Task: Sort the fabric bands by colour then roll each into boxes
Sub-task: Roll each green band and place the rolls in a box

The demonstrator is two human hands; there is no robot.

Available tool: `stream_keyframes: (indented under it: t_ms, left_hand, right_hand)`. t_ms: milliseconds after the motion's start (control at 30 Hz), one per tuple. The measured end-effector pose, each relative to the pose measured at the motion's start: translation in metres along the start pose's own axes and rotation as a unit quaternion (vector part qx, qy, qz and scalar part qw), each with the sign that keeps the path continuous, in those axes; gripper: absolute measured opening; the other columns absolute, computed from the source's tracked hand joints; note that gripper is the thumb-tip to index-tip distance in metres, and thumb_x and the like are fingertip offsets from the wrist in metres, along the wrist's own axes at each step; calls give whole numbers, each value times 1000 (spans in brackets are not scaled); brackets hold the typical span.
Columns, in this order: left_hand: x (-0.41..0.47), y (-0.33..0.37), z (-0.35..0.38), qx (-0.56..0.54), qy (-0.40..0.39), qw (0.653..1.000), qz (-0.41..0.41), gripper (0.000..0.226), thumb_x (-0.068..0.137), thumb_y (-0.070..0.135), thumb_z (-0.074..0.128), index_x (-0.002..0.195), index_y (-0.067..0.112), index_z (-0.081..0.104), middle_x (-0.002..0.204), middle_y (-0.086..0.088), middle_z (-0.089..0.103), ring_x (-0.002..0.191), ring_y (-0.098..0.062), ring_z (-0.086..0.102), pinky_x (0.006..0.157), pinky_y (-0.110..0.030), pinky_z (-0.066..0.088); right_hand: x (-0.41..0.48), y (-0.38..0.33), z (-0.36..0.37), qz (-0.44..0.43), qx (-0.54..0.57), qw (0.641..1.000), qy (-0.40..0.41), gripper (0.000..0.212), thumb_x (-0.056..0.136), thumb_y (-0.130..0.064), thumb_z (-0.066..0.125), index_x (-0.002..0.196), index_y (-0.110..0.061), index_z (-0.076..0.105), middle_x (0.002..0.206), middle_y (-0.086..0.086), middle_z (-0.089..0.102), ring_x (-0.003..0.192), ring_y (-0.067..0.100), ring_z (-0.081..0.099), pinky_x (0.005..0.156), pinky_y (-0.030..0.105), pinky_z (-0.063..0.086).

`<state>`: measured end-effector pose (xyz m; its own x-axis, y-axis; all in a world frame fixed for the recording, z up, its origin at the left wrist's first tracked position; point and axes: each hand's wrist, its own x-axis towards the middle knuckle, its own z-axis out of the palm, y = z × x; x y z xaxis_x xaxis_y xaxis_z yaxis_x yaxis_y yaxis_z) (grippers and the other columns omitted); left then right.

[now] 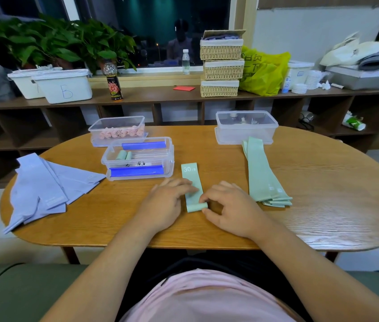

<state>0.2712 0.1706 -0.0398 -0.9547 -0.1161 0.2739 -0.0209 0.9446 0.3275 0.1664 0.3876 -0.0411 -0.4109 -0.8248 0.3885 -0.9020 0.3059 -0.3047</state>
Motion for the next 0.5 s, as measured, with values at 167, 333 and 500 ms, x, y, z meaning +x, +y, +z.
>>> stream_keyframes:
  t_ms: [167,333,500]
  left_hand:
    - [0,1,2,0,14,1000,-22,50,100,10,50,137,39,67,145,20,59,138,-6,45,118,-39,37]
    - [0,3,1,-1,14,999,-31,44,102,15,52,136,38,69,145,20,60,137,-7,47,118,-40,40]
    - [0,2,1,-20,4,999,-39,37,105,33,46,133,40,69,141,23,60,135,-6,47,117,-42,39]
  right_hand:
    - [1,-1,0,3,6,1000,3,21,95,-46,64,114,-38,67,104,-22,63,102,3,51,92,35,46]
    - [2,-1,0,2,9,1000,1,21,96,-47,63,114,-37,68,104,-22,63,101,4,51,92,38,49]
    - [3,0,1,12,-2,1000,3,28,101,-49,59,123,-36,71,110,-23,56,103,4,48,93,35,50]
